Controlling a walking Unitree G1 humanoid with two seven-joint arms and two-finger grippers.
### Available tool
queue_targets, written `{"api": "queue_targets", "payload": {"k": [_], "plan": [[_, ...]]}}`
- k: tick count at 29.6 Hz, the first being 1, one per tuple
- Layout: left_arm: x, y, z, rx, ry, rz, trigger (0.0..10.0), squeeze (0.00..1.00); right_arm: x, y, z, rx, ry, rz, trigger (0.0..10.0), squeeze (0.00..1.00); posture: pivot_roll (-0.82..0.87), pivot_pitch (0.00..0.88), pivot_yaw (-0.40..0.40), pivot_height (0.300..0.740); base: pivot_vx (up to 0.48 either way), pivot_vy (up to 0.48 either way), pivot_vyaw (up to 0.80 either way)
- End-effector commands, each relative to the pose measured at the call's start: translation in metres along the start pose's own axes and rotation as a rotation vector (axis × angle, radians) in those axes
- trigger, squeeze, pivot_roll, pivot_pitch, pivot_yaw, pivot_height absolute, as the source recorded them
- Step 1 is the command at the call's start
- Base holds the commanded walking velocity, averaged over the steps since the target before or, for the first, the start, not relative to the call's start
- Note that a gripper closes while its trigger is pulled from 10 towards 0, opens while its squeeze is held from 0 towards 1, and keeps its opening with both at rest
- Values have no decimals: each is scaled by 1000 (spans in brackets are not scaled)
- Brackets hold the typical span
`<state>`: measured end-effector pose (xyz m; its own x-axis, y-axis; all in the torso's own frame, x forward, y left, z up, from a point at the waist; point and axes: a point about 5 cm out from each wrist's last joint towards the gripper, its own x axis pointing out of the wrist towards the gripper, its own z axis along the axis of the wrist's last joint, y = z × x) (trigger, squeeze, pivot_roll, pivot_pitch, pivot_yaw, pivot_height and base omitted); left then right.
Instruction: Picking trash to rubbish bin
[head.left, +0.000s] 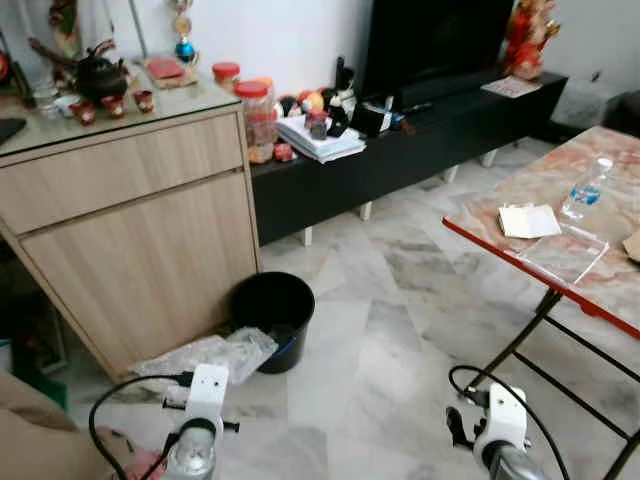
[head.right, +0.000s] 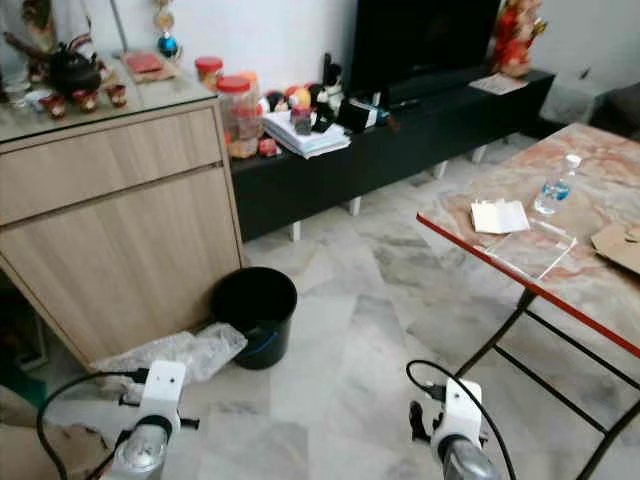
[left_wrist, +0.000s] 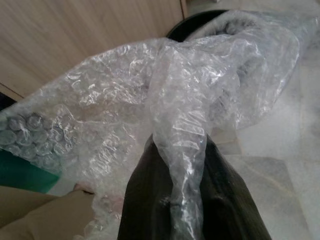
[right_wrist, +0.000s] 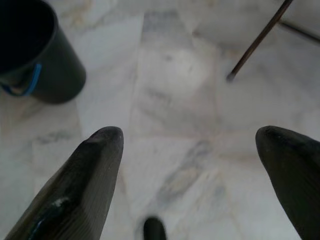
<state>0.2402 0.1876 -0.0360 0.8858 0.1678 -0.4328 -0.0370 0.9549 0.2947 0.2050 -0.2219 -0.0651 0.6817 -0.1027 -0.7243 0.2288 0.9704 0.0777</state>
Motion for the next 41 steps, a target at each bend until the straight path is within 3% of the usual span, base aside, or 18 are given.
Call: {"api": "queue_targets", "payload": {"k": [1,19,23,41], "plan": [[1,-3,2,1,-6,-10,10000,0,0,-5,5,6,-15,-15,10000,0,36,0,-28,740,401,0,0],[2,-3,5,6,-11,-18,10000,0,0,-4,5,-6,-16,-10,10000,0,35,0,-22,740,401,0,0],[2,-3,5,8,-12,-20,10000,0,1,-2,5,-10,-18,-2,10000,0,34,0,-21,740,398,0,800],[4,-2,8,4,-21,-15,10000,0,0,-4,2,5,-9,-12,10000,0,40,0,-22,740,400,0,178]]}}
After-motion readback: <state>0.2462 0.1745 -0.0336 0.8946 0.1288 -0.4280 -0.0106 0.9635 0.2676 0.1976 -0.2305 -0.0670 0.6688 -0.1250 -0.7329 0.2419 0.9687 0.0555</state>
